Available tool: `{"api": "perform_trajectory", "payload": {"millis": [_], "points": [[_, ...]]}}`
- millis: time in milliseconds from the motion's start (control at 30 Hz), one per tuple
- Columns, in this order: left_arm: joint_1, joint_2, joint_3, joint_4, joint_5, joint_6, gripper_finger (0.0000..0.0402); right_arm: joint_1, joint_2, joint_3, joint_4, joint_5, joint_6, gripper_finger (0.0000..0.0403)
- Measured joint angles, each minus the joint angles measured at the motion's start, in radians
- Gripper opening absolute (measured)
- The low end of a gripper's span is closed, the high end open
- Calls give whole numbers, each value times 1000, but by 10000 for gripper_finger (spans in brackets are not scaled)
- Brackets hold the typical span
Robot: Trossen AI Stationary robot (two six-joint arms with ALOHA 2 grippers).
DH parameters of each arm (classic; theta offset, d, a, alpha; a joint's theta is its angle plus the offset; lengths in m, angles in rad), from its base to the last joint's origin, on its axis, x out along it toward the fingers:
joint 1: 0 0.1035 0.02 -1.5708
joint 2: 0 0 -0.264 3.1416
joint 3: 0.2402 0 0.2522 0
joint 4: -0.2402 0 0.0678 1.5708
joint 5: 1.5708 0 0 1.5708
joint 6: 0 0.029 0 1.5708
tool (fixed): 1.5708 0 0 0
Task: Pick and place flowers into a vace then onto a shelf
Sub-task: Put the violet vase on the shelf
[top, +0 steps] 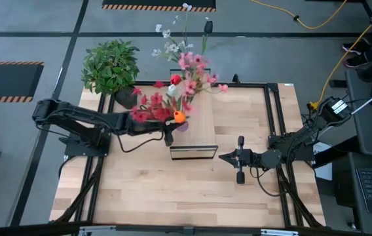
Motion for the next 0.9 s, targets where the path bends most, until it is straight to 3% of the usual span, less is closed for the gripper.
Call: {"api": "perform_trajectory", "payload": {"millis": [400, 900], "points": [[18, 180, 197, -93, 53, 107, 109, 0, 0, 0, 0, 0, -3, 9], [22, 207, 202, -65, 53, 90, 109, 0, 0, 0, -1, 0, 0, 9]]}}
